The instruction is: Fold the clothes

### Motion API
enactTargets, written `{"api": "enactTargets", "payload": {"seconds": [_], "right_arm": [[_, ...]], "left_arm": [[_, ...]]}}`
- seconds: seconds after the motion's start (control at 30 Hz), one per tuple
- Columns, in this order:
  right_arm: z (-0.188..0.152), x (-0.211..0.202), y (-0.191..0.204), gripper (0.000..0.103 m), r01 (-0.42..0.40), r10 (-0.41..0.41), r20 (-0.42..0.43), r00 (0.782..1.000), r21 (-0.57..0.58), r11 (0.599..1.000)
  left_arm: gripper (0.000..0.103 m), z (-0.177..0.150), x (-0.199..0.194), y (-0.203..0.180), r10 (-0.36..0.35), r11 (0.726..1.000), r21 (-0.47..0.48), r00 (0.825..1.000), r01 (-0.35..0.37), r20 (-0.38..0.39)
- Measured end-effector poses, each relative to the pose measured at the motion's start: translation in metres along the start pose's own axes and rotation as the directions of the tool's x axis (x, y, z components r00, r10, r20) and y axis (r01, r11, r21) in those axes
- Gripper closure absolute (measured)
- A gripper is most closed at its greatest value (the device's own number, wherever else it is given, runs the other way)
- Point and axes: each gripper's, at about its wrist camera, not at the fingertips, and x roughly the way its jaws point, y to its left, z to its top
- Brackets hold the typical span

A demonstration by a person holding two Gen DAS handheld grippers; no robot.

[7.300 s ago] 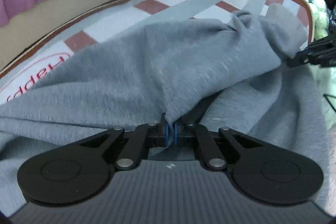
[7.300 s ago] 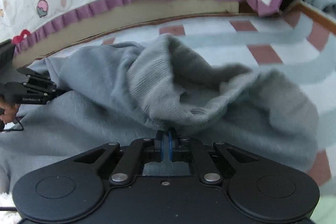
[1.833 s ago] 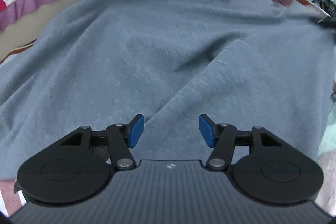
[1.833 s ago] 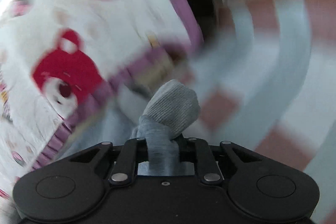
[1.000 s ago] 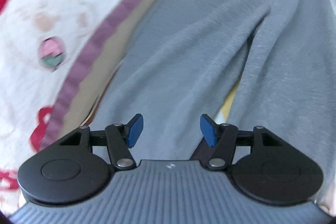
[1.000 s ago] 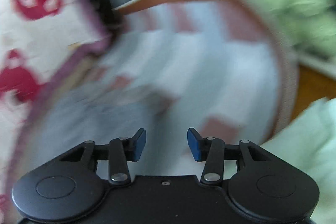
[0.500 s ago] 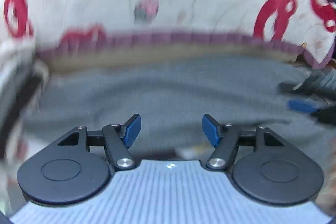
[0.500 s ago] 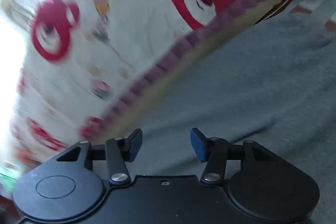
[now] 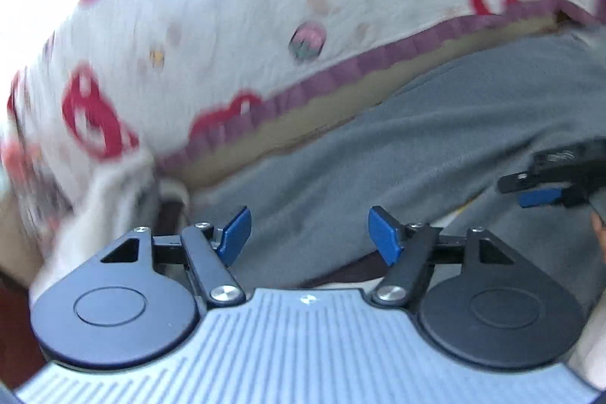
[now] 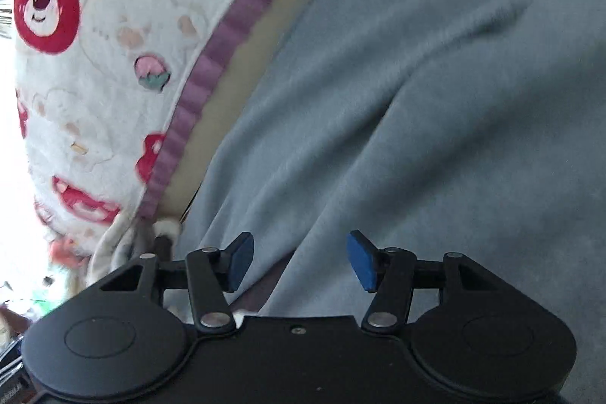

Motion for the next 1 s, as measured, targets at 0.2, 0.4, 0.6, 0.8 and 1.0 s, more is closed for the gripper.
{"api": "enactTargets", "payload": {"seconds": [0.2, 0.4, 0.6, 0.8, 1.0], "right_arm": [[-0.028, 0.026, 0.033, 0.042, -0.046, 0.002, -0.188, 0.982, -0.231, 0.972], [-0.044, 0.047, 0.047, 0.042, 0.012, -0.094, -0.249, 0.964, -0.311, 0.95], [-0.059, 0.06, 0.091, 0.042, 0.108, -0.224, -0.192, 0.955, -0.478, 0.872], [-0.108, 0.07, 0.115, 0.042, 0.062, -0.123, -0.171, 0.977, -0.324, 0.944], [-0.12, 0.093, 0.123, 0.042, 0.225, -0.257, -0.065, 0.964, -0.311, 0.923]], "left_arm": [[0.029, -0.038, -0.056, 0.041, 0.055, 0.988, 0.147, 0.998, -0.055, 0.006], [0.029, -0.126, -0.061, 0.111, 0.038, 0.989, -0.133, 0.987, -0.059, -0.158], [0.029, -0.221, -0.009, 0.199, 0.036, 0.89, -0.43, 0.964, -0.151, -0.264], [0.029, -0.265, 0.045, 0.216, -0.099, 0.808, -0.586, 0.965, -0.065, -0.244], [0.024, -0.299, 0.094, 0.218, -0.229, 0.724, -0.687, 0.962, 0.069, -0.145]]}}
